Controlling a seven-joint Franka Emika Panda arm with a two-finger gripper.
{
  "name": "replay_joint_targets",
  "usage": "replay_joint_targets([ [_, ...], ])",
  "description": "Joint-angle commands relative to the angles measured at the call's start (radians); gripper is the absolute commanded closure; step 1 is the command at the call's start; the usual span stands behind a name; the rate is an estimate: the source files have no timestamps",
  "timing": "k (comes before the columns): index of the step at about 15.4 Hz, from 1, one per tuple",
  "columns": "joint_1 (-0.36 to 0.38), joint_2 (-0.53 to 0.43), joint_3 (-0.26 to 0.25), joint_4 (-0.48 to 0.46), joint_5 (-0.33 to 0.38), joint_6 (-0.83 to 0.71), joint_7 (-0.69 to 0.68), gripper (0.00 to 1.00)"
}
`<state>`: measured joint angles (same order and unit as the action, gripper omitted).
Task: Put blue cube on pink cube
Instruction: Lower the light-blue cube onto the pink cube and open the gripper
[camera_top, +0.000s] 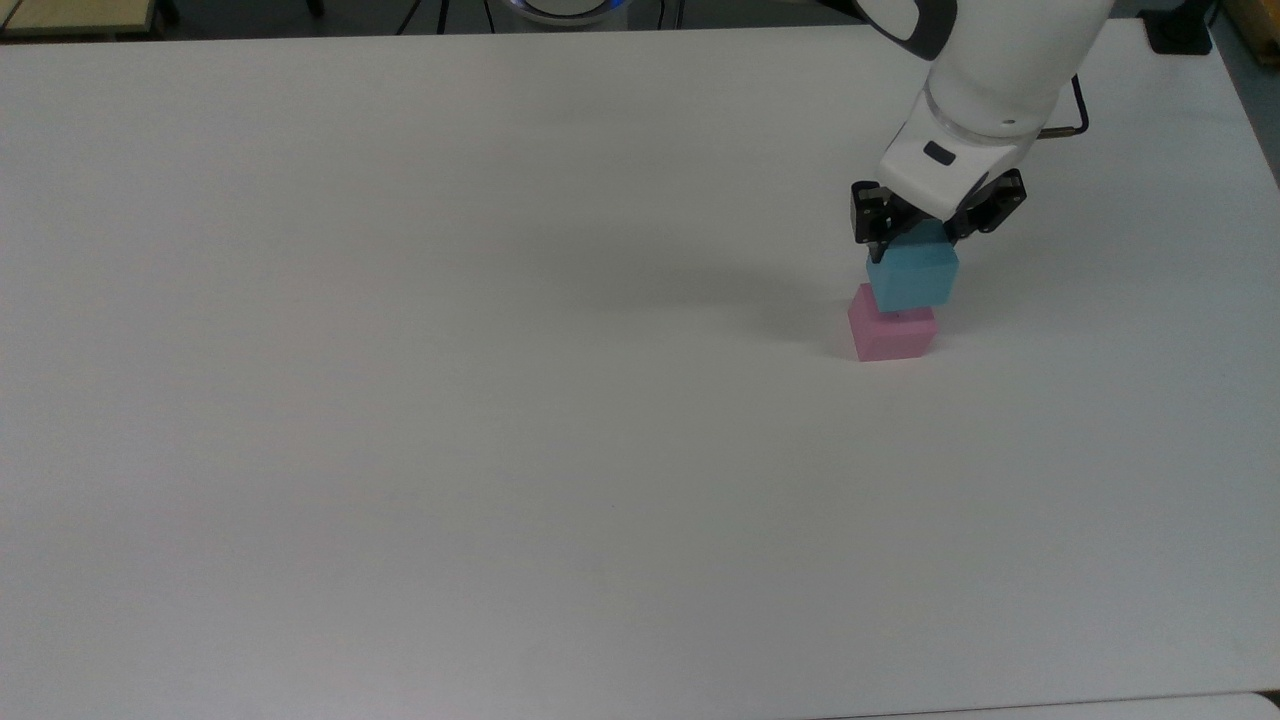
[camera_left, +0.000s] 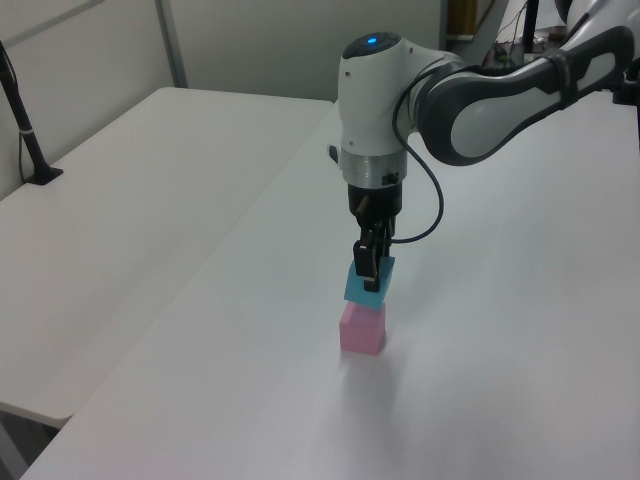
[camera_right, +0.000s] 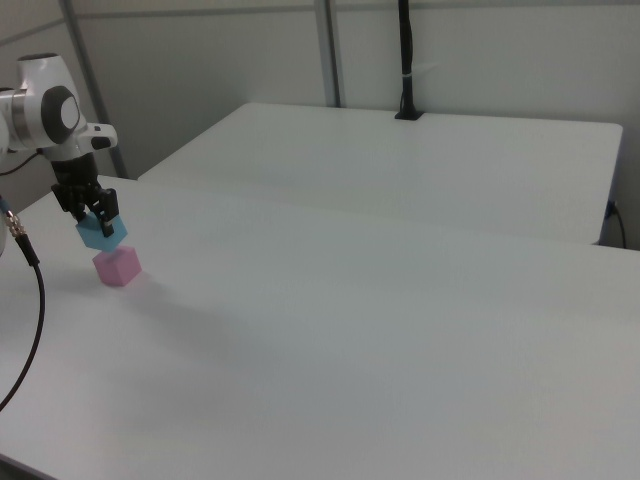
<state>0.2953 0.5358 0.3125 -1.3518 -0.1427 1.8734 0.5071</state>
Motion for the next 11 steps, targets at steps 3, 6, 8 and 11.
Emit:
replay_joint_targets([
  [3, 0.039, 0.032, -0.023, 0.031, -0.018, 0.023, 0.022, 0.54],
  [6, 0.039, 0.046, -0.023, 0.031, -0.018, 0.023, 0.022, 0.54],
  [8, 0.041, 0.049, -0.024, 0.030, -0.024, 0.023, 0.022, 0.53],
  [11, 0.041, 0.049, -0.024, 0.026, -0.029, 0.023, 0.022, 0.48],
])
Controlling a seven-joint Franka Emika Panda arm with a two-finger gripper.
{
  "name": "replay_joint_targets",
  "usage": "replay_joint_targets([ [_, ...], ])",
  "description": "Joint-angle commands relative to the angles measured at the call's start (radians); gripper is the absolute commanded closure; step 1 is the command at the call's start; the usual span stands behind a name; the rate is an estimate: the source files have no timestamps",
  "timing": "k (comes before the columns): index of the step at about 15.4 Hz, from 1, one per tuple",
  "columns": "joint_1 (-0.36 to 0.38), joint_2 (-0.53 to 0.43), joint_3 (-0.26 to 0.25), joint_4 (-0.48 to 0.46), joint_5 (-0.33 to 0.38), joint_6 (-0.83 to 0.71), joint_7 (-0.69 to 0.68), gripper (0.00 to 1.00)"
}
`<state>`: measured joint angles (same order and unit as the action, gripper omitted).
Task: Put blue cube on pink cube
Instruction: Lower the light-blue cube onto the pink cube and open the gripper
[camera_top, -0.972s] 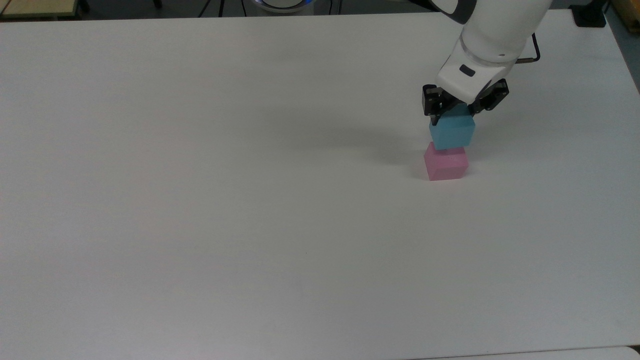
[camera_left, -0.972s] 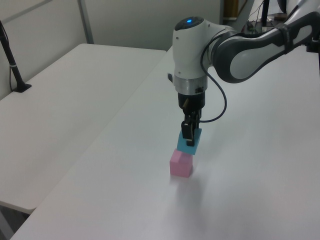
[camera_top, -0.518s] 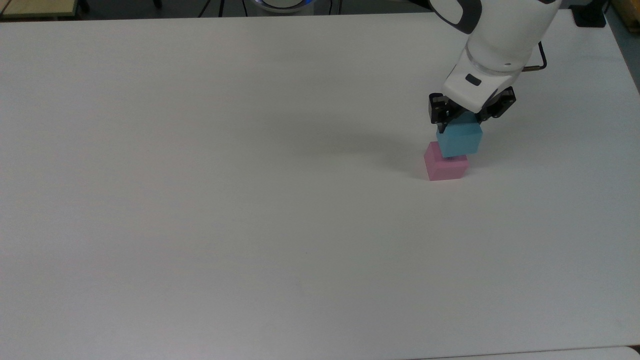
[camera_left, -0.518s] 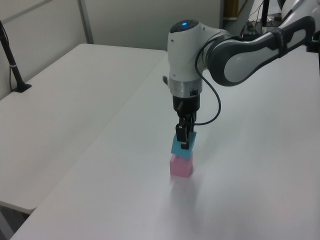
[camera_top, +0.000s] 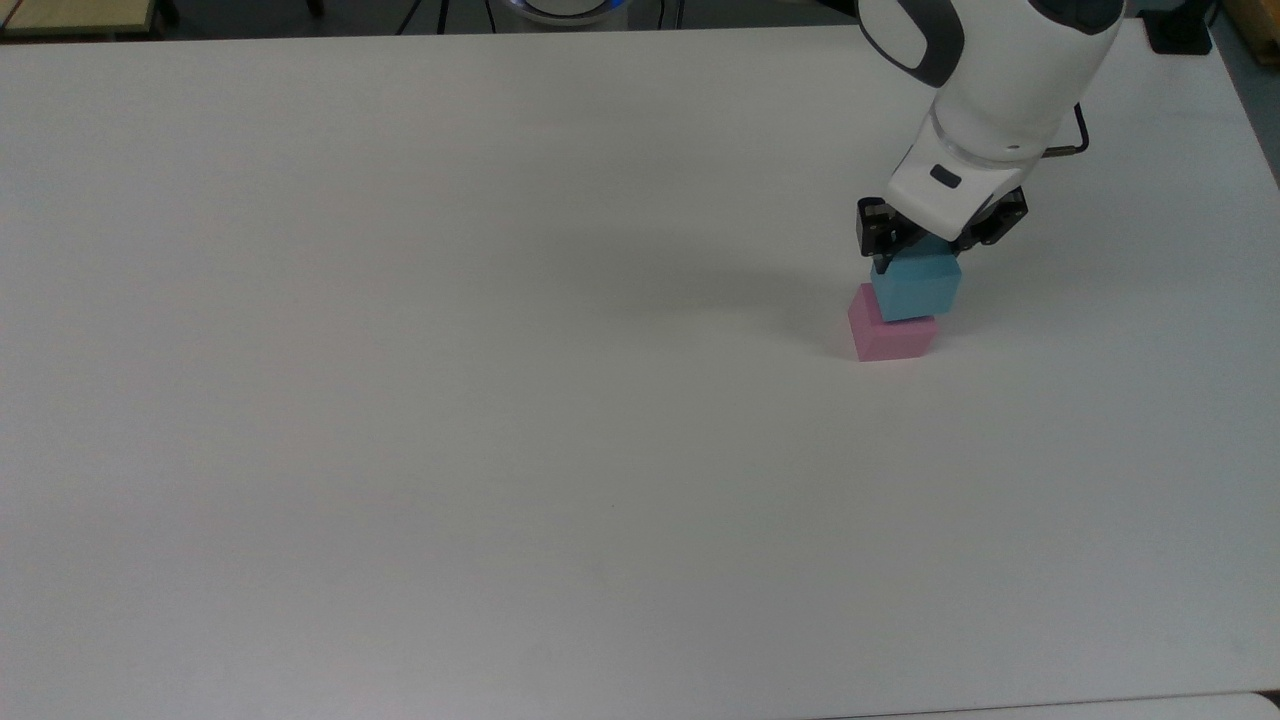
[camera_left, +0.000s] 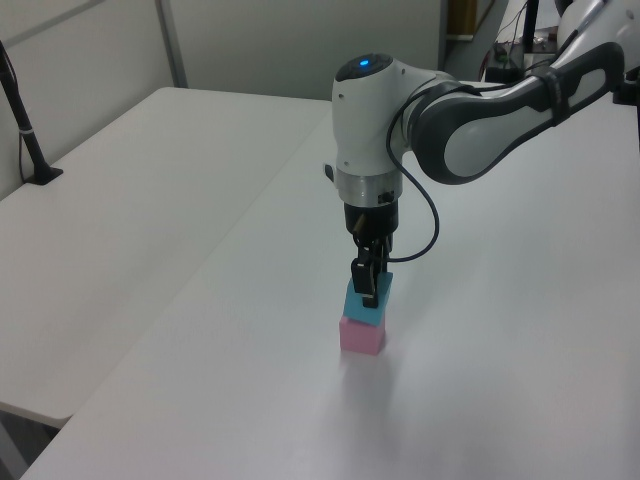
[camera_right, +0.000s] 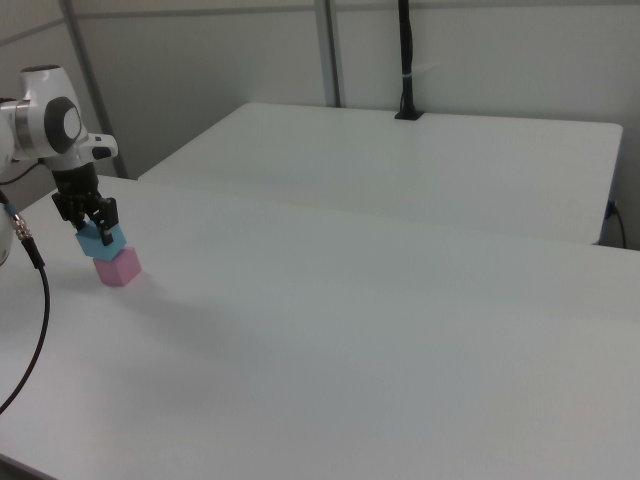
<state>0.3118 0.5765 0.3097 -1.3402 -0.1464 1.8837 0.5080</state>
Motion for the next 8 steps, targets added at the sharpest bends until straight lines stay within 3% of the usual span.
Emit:
replay_joint_targets([
  [1, 0.024, 0.008, -0.021, 0.015, -0.025, 0.012, 0.021, 0.45],
  [2, 0.024, 0.008, -0.021, 0.015, -0.025, 0.011, 0.023, 0.17],
  [3, 0.027, 0.008, -0.021, 0.013, -0.027, 0.011, 0.029, 0.00],
  [8, 0.040, 0.008, -0.031, 0.013, -0.059, 0.011, 0.038, 0.00],
])
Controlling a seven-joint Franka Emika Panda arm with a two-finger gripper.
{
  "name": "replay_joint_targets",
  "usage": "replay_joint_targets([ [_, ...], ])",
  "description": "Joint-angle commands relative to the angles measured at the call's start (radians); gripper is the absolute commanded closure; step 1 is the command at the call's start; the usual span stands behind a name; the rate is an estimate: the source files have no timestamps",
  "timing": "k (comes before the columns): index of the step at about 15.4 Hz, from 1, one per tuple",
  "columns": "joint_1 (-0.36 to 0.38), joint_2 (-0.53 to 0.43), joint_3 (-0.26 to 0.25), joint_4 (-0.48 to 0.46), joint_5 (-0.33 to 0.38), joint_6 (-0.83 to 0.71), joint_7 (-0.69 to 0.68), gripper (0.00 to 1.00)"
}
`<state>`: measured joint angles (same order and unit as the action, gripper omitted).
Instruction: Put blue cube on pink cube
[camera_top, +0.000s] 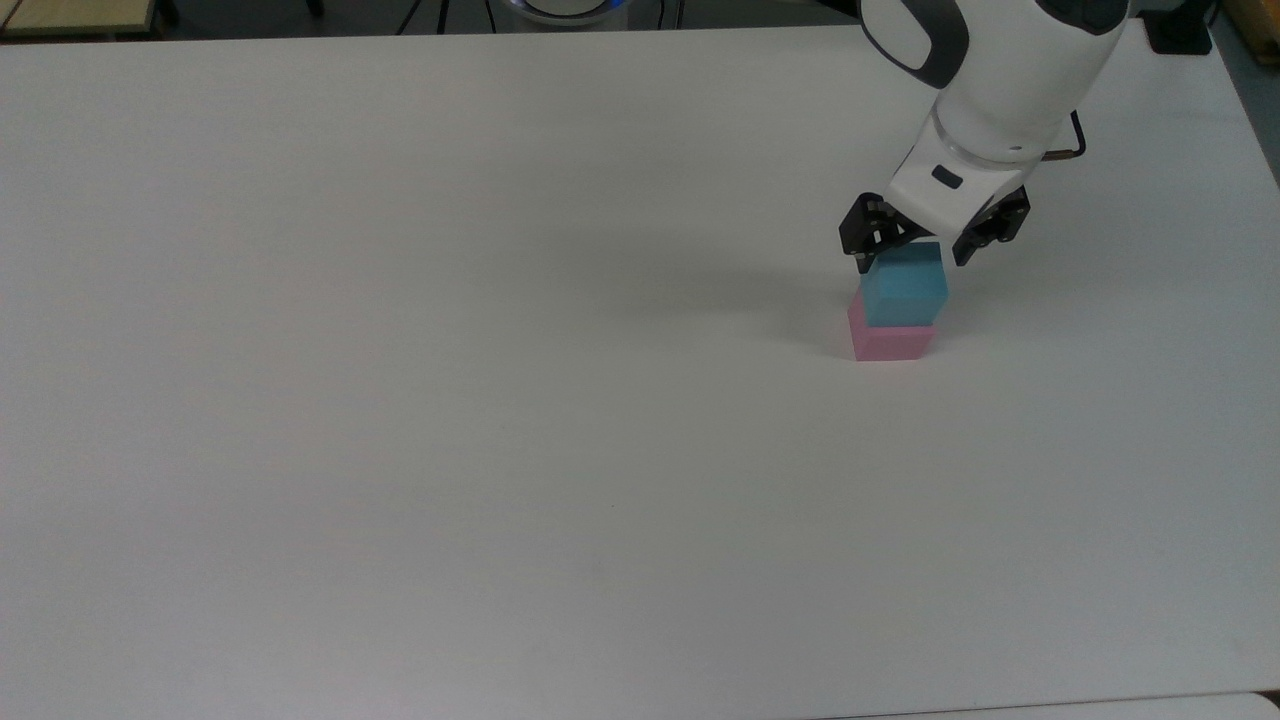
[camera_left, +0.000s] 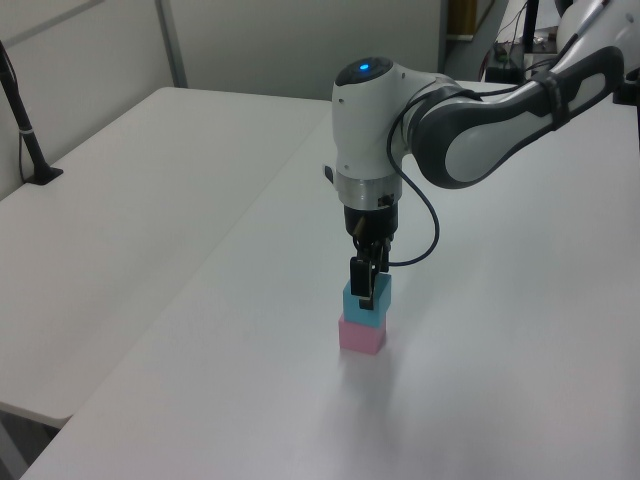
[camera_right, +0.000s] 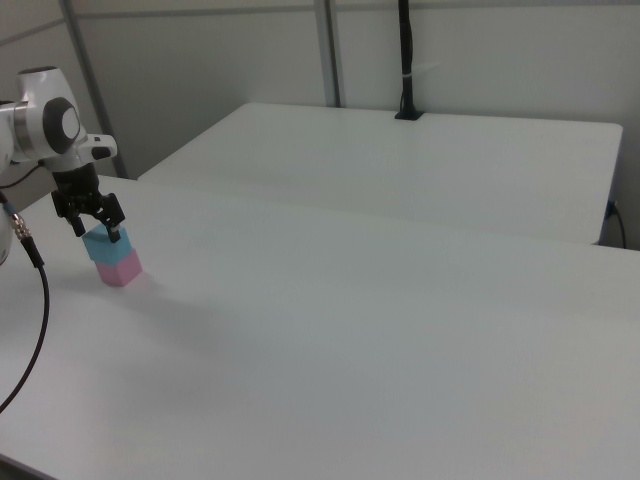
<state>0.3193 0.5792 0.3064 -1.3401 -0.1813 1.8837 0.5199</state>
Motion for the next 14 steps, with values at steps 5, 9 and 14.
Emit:
replay_joint_targets([
  [5, -0.005, -0.085, -0.040, 0.012, 0.012, -0.005, 0.029, 0.00],
  [9, -0.094, -0.226, -0.040, -0.001, 0.074, -0.090, 0.026, 0.00],
  [14, -0.195, -0.456, -0.102, -0.073, 0.152, -0.222, 0.028, 0.00],
])
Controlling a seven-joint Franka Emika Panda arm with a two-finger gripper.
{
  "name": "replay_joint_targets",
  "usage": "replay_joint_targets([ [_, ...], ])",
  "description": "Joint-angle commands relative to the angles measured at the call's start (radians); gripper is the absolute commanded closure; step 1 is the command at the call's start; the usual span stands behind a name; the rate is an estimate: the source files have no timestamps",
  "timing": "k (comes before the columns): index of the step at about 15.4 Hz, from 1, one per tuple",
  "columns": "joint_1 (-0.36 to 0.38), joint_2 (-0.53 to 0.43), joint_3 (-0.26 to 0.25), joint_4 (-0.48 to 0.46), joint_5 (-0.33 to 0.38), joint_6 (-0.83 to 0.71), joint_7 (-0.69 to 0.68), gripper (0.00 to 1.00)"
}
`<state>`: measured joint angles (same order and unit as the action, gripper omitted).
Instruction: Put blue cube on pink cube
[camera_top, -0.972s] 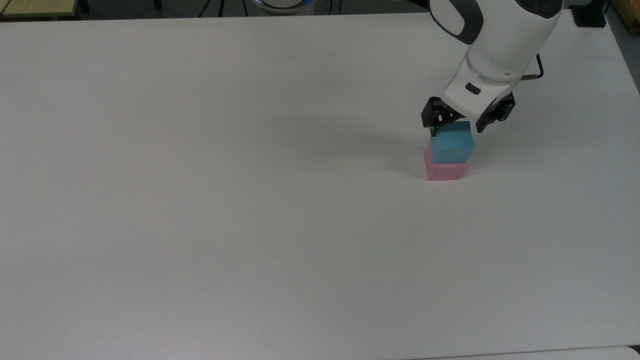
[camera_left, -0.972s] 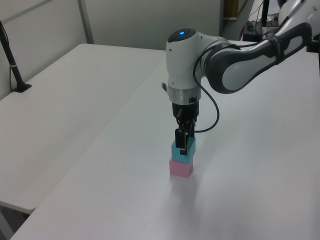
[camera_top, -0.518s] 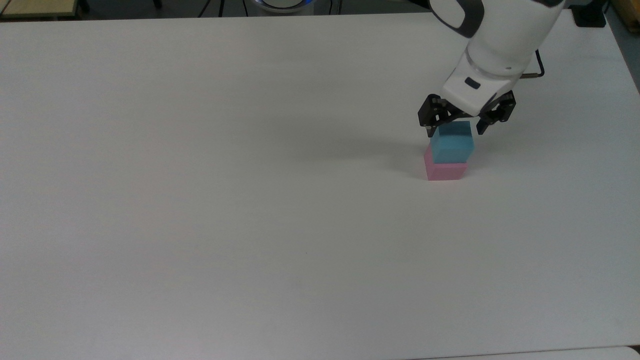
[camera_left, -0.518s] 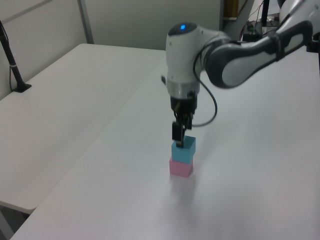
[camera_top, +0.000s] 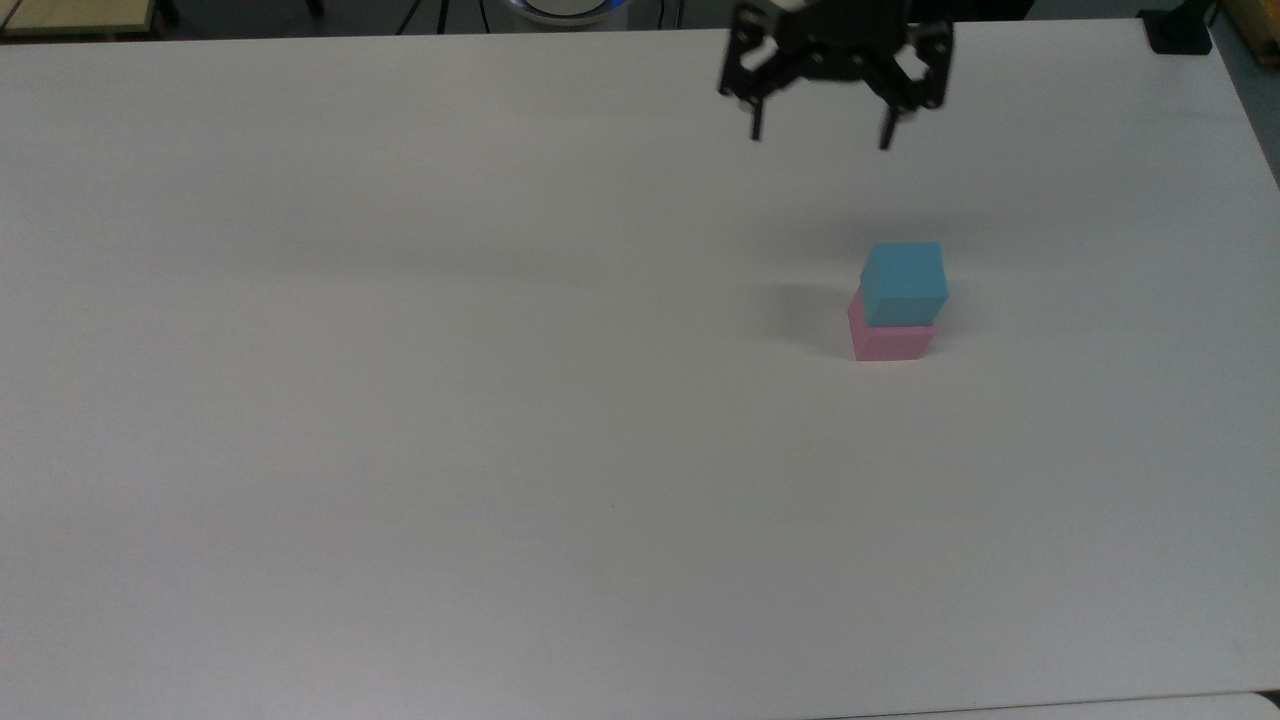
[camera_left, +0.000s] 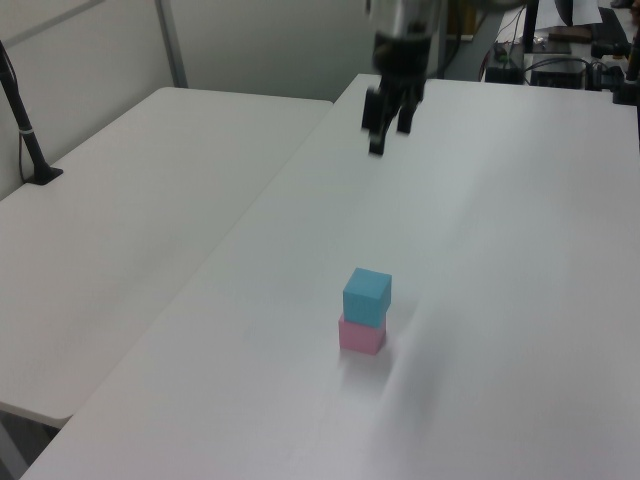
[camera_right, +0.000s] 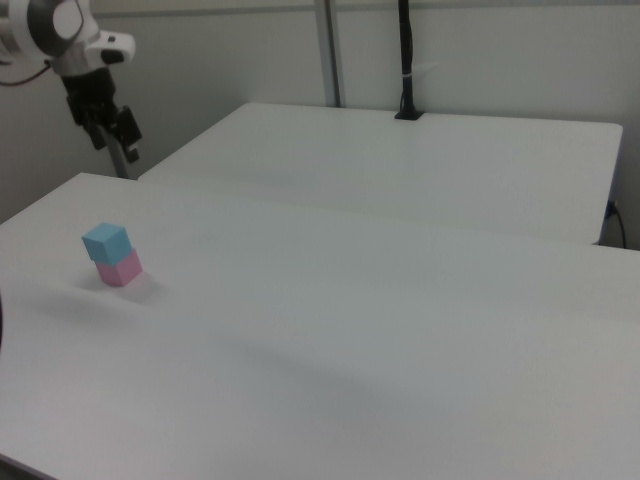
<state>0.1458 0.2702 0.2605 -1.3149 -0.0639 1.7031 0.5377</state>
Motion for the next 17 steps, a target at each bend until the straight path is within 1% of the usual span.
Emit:
replay_joint_targets([
  [1, -0.022, -0.181, -0.082, -0.112, 0.036, -0.057, 0.008, 0.00],
  [2, -0.022, -0.219, -0.105, -0.138, 0.036, -0.074, -0.005, 0.00],
  [4, -0.031, -0.316, -0.161, -0.226, 0.038, -0.083, -0.112, 0.00],
  [6, -0.037, -0.367, -0.230, -0.288, 0.038, -0.085, -0.189, 0.00],
  [7, -0.049, -0.387, -0.256, -0.314, 0.038, -0.085, -0.243, 0.00],
  [9, -0.106, -0.385, -0.259, -0.322, 0.036, -0.076, -0.307, 0.00],
  [10, -0.115, -0.387, -0.259, -0.331, 0.036, -0.072, -0.344, 0.00],
  [13, -0.126, -0.385, -0.259, -0.334, 0.029, -0.072, -0.370, 0.00],
  [15, -0.126, -0.385, -0.259, -0.348, 0.026, -0.072, -0.412, 0.00],
  [17, -0.127, -0.384, -0.259, -0.348, 0.026, -0.069, -0.418, 0.00],
])
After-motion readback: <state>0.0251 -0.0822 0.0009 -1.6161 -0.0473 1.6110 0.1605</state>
